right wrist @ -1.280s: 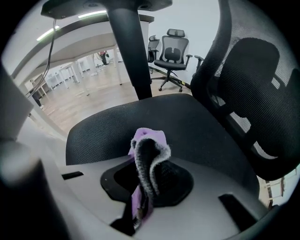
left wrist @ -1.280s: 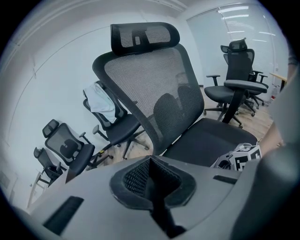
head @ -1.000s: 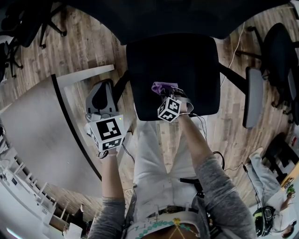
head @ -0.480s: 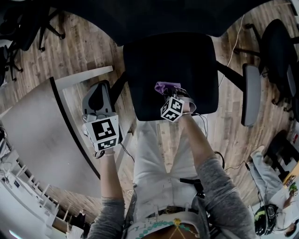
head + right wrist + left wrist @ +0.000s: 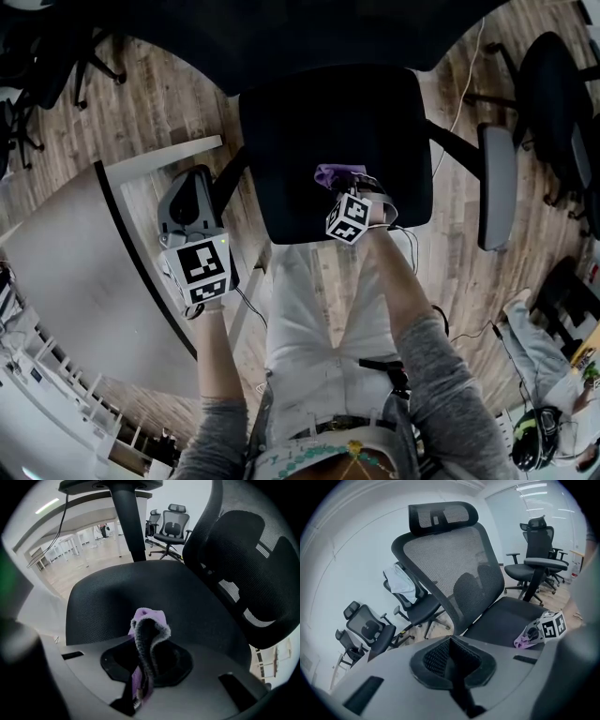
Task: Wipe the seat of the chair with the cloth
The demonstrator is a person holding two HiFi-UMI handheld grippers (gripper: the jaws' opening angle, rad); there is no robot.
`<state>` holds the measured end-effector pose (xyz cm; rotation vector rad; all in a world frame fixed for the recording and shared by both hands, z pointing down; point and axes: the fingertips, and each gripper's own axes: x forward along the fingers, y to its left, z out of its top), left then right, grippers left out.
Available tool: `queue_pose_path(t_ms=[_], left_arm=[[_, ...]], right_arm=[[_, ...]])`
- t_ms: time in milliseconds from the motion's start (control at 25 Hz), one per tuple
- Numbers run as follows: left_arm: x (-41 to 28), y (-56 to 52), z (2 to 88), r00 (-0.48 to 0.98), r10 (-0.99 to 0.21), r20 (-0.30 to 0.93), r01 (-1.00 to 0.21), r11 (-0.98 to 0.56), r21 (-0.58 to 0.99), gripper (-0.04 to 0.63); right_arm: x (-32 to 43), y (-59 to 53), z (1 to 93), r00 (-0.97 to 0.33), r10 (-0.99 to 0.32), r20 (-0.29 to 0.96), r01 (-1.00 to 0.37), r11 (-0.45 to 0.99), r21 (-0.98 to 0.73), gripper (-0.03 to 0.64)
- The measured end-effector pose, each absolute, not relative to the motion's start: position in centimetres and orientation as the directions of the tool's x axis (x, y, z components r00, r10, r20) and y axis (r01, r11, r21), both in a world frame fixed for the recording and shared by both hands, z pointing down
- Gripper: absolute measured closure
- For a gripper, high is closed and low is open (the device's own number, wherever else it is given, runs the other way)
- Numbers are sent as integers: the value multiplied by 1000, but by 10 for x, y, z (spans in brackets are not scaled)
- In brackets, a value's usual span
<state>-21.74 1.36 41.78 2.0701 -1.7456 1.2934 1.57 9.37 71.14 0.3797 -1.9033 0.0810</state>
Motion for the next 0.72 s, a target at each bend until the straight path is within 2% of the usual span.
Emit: queue_pose_path(t_ms=[720], left_arm=[[-216, 12, 418, -56, -738, 672, -851, -317, -419, 597]], right_arm=[[51, 90, 714, -282, -223, 933, -279, 950, 143, 565]])
